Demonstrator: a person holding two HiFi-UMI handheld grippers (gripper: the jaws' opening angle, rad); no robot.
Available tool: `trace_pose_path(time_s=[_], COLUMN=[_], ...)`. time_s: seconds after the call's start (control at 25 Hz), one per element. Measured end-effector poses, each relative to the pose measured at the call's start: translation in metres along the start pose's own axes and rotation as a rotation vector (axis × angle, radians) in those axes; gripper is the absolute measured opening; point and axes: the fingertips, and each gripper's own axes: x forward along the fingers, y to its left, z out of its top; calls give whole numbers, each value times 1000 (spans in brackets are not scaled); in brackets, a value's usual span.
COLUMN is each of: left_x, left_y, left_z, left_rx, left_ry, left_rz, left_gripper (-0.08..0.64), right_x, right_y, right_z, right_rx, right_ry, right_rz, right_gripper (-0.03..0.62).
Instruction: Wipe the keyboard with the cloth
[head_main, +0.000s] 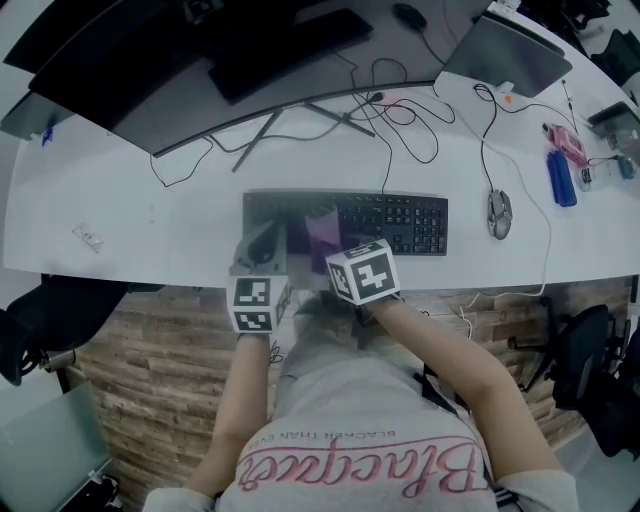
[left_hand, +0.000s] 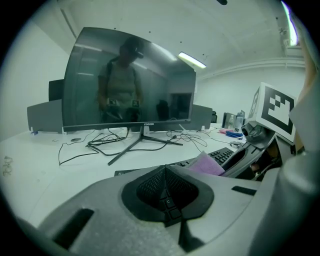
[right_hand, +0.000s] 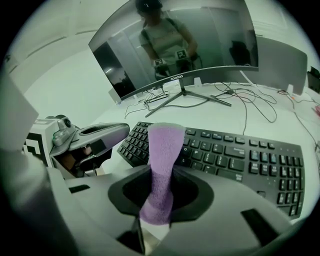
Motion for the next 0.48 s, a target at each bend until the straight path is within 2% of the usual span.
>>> trace_pose_path(time_s=[0.48], left_x=[25], left_y=[-48], left_z=[15], left_rx=[26], left_ry=[-5], left_rz=[-43], left_gripper=[6], right_x=[-29], right_y=[-43], right_z=[-12], right_rx=[22], right_ry=[-4], right_rz=[-13], right_gripper=[86])
